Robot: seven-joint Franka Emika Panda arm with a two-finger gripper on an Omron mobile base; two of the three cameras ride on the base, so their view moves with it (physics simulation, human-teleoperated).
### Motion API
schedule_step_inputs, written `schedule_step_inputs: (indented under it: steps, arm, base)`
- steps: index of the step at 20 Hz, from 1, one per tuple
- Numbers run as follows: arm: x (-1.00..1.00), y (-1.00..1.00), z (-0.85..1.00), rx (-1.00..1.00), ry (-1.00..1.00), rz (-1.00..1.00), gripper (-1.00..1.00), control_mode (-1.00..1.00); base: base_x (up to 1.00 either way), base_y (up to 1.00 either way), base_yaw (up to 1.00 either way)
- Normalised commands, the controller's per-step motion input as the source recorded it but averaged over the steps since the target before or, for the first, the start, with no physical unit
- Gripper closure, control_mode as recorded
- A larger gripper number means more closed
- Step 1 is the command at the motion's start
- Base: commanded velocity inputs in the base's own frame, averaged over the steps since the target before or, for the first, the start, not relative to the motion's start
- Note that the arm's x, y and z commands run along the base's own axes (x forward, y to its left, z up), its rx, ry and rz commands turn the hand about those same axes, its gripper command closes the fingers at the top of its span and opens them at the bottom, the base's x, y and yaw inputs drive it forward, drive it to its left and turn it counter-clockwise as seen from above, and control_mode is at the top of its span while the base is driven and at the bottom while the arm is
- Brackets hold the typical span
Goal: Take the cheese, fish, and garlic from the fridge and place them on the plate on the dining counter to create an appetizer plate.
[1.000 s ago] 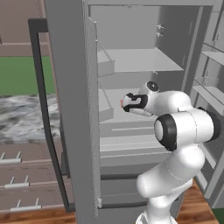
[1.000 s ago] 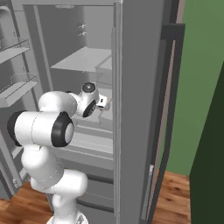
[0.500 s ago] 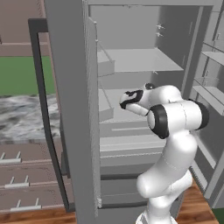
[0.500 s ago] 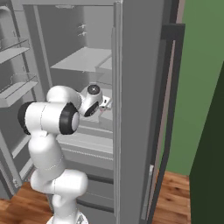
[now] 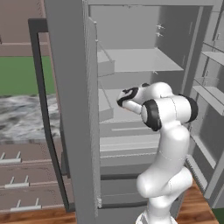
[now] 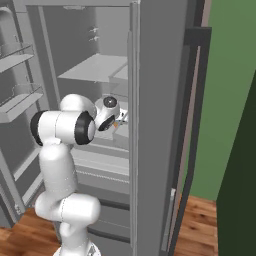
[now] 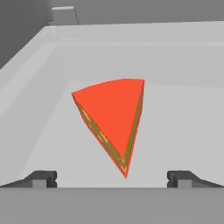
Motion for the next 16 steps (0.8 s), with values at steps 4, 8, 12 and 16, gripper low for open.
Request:
schedule_step_inputs:
  steps: [4, 8, 12, 16]
  arm:
    - [0.41, 0.0, -0.08, 0.0, 0.0, 0.0, -1.0, -1.0]
    - [0.44, 0.0, -0.15, 0.0, 0.0, 0.0, -1.0, -1.0]
    - [0.38, 0.0, -0.22, 0.0, 0.0, 0.0, -1.0, -1.0]
    - [0.09, 0.0, -0.4, 0.0, 0.0, 0.0, -1.0, -1.0]
  base:
    - [0.0, 0.0, 0.0]
    - [0.0, 0.0, 0.0]
    - [0.0, 0.0, 0.0]
    - [0.0, 0.0, 0.0]
